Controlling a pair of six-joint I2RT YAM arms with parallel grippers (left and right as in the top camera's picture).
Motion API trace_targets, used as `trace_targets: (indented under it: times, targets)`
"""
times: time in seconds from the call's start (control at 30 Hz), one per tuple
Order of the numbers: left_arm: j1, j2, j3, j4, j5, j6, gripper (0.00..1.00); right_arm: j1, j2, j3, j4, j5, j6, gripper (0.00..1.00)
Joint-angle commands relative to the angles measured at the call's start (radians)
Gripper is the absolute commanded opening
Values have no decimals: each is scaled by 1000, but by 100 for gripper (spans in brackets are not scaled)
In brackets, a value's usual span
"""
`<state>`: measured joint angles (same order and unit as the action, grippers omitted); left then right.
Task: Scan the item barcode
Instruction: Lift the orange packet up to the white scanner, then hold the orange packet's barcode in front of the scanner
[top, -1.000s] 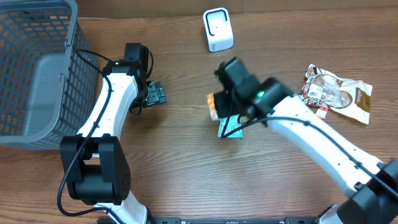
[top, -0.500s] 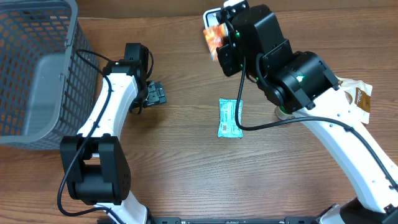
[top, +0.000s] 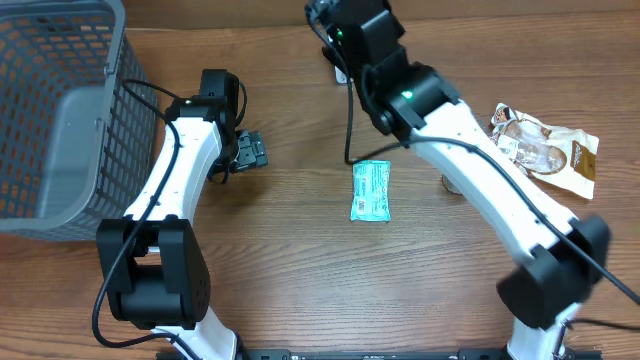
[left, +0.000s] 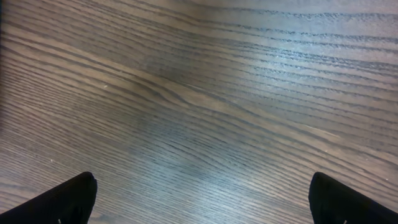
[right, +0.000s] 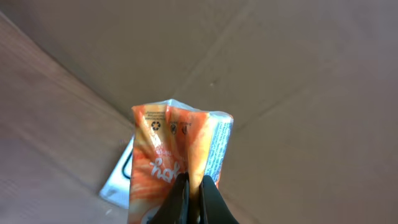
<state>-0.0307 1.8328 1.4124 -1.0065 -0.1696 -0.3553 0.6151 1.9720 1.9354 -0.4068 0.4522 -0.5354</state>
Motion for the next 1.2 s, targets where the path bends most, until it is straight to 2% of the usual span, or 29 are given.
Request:
trace_targets:
  times: [0.0,0.43,0.73,1.0,1.17]
  targets:
    - [-2,-15,-5,0,-13,11,100,-33,77,14,76,27,-122,4]
    - [-2,-15,-5,0,-14,11,100,-117,308,14,328,26,-126,4]
    - [-2,-15,-5,0,-13,11,100,-127,407,14,467,-15,-326,4]
    - [-2,-15,-5,0,-13,11,100,-127,461,14,573,-50,-349,4]
    - [-2,-15,-5,0,-13,11,100,-127,509,14,608,-61,-520,4]
